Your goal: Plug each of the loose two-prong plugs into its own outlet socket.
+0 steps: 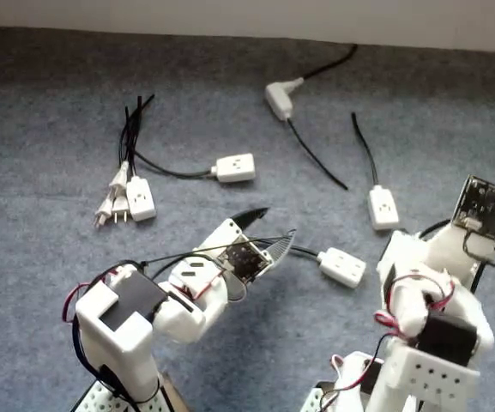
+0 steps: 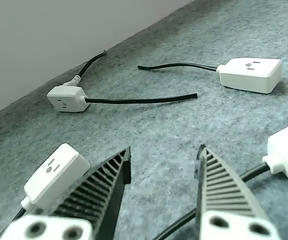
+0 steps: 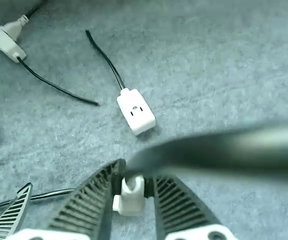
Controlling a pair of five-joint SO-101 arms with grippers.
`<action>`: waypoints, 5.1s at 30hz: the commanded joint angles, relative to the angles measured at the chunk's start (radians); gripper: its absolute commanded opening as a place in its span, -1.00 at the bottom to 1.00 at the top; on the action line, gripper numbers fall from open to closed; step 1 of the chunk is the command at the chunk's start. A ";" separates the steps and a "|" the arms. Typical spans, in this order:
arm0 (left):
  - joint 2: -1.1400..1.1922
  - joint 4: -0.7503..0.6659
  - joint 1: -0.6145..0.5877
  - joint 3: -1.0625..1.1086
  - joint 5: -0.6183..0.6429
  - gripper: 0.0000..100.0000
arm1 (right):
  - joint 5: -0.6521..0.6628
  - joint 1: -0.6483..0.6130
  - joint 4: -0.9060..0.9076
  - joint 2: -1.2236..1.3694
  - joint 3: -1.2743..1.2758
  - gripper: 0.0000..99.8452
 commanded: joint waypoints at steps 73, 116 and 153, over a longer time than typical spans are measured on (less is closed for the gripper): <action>-0.022 0.052 -0.007 -0.058 -0.005 -0.57 | -0.064 -0.145 -0.469 0.202 0.302 -0.99; -0.022 0.052 -0.007 -0.058 -0.005 -0.57 | 0.002 -0.137 -0.644 0.200 0.556 -0.99; -0.024 0.049 -0.007 -0.058 -0.005 -0.57 | 0.061 -0.288 -0.848 0.199 0.782 -0.99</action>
